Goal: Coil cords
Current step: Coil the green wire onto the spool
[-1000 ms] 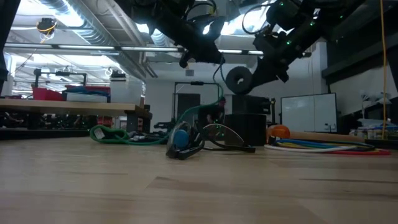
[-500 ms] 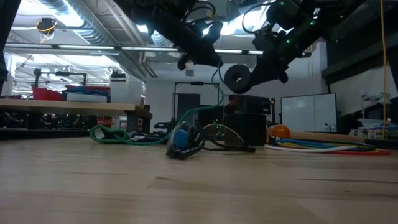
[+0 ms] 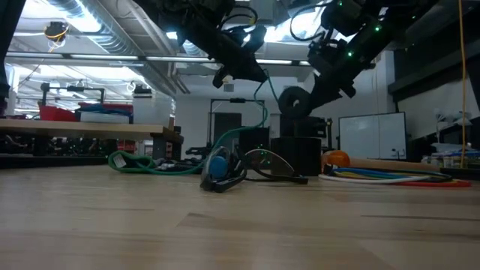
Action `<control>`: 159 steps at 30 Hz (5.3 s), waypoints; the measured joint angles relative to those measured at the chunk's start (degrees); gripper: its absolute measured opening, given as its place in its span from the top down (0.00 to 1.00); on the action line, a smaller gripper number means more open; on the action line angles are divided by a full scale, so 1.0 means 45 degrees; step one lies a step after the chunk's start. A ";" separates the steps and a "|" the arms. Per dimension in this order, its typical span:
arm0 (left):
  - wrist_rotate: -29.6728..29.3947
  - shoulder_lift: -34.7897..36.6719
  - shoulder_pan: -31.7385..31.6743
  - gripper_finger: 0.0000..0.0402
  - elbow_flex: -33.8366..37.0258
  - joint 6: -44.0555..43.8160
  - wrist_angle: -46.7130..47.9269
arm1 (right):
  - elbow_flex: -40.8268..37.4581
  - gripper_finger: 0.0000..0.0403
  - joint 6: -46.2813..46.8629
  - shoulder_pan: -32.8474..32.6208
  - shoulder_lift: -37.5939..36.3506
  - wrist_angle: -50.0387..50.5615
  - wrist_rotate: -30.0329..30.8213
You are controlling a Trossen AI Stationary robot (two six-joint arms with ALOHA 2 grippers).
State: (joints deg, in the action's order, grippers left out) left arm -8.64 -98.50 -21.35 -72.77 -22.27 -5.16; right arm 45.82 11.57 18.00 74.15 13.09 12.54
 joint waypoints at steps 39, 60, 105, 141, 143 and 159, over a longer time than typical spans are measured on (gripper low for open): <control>0.0509 -0.0107 0.0998 1.00 0.0005 -0.2038 -0.2074 | 0.0833 1.00 0.1671 0.0000 0.1862 -0.2183 0.1257; 0.0359 -0.0087 0.1428 1.00 0.0005 -0.1358 -0.0742 | 0.1749 1.00 0.1676 0.0773 0.2463 -0.2284 0.1410; -0.1909 -0.0102 0.2047 1.00 0.0029 0.0857 0.1441 | 0.1768 1.00 0.1358 0.2686 -0.0036 -0.4360 -0.4070; -0.1926 -0.0107 0.1722 1.00 0.0019 0.2516 0.0333 | 0.1787 1.00 -0.3156 0.1602 -0.1902 0.4092 -0.3730; -0.1546 -0.0107 0.1625 1.00 0.0019 0.1970 0.0334 | 0.1783 1.00 -0.3618 0.1189 -0.1856 0.4102 -0.2998; -0.0477 -0.0107 0.1479 1.00 0.0019 -0.0590 -0.0905 | 0.1773 1.00 -0.5029 -0.0532 -0.0431 0.3575 0.1682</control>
State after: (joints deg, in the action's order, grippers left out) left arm -10.79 -98.98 -14.70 -72.69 -24.92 -9.24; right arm 53.80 -11.06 15.61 72.21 29.18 20.11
